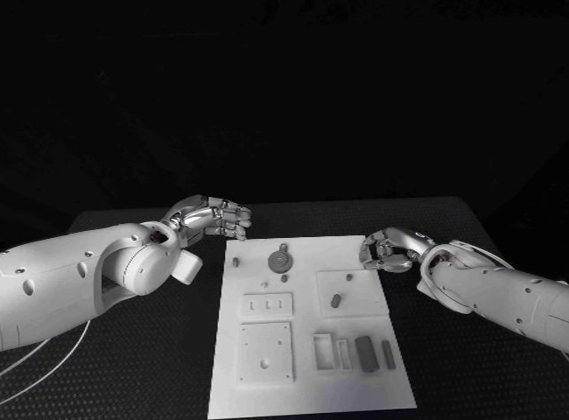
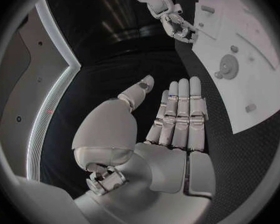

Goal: Assemble the parts on the task board

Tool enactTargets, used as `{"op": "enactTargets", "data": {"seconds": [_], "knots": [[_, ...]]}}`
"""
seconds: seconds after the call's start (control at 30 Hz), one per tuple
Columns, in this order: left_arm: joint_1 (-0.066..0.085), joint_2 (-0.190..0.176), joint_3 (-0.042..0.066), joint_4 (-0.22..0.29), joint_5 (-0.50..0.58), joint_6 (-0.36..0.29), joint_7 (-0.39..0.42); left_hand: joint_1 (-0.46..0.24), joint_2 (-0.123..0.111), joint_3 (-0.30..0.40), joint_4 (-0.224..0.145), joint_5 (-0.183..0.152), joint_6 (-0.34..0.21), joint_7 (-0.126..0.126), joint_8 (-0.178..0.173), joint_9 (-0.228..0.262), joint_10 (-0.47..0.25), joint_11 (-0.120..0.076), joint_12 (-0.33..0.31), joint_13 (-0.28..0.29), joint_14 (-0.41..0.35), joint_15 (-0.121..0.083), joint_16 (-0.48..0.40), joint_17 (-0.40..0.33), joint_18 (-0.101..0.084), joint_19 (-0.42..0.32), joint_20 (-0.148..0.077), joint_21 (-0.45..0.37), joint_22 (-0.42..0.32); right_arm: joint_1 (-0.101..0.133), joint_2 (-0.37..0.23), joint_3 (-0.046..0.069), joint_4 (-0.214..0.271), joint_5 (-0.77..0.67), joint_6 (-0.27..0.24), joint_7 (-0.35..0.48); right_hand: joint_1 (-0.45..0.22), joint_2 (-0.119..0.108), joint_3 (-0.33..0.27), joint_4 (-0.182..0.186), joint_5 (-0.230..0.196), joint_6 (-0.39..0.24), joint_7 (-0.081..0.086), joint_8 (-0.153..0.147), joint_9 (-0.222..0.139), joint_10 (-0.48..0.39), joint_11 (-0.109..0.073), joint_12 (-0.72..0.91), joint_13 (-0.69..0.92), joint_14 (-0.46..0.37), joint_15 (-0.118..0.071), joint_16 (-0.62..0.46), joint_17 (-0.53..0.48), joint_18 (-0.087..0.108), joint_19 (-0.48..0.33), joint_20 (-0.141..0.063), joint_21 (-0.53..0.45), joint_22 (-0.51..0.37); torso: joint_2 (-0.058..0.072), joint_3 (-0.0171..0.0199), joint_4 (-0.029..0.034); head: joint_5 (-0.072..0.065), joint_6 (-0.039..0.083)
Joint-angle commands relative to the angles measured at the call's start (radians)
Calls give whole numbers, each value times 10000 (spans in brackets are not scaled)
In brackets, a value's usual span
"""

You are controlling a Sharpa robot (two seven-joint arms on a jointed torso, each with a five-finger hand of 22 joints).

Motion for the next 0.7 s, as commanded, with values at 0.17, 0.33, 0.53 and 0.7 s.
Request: {"op": "enactTargets", "data": {"seconds": [0.17, 0.33, 0.53, 0.7], "knots": [[4, -9, 9, 48, -20, 149, 82, -65, 32, -53, 0, -40, 14, 38, -12, 4, 15, 28, -61, 16, 63, 38, -57, 21, 135, -82, 11, -45, 13, -68, 102, 4, -98, 71, 149, 142, -16, 206, -60, 2, 16, 237, 10, 165, 59, -40, -12, 61, 22, 41, 11, 83, 41, 127, -79, -4, 47, 212, -19, -2, -13, 36, -34], [4, -13, 9, 59, -20, 165, 73, -67, 34, -54, 2, -40, 13, 39, -13, 4, 16, 28, -64, 18, 64, 38, -60, 24, 135, -81, 11, -46, 14, -95, 161, 4, -162, 92, 101, 130, -32, 311, -78, -5, 18, 364, 14, 247, 104, -32, -7, 74, 23, 71, 15, 108, 73, 127, -83, -6, 70, 210, -17, 6, -16, 55, -49], [5, -28, 9, 71, -20, 162, 70, -70, 36, -55, 4, -40, 14, 39, -14, 5, 17, 28, -66, 19, 66, 38, -63, 28, 135, -80, 11, -47, 15, -113, 238, 5, -271, 137, -5, 99, -51, 424, -92, -9, 19, 508, 12, 335, 155, -6, -7, 95, 24, 140, 16, 145, 134, 127, -75, -13, 98, 207, -18, 4, -15, 53, -64], [6, -50, 9, 100, -21, 182, 56, -73, 35, -56, 5, -40, 13, 39, -15, 5, 18, 28, -69, 21, 67, 38, -67, 31, 135, -80, 11, -48, 16, -125, 304, 5, -341, 179, -109, 106, -54, 490, -92, -13, 20, 560, 16, 364, 175, 13, -2, 106, 23, 173, 17, 163, 156, 127, -64, -20, 115, 206, -12, 9, -11, 67, -100]]}}
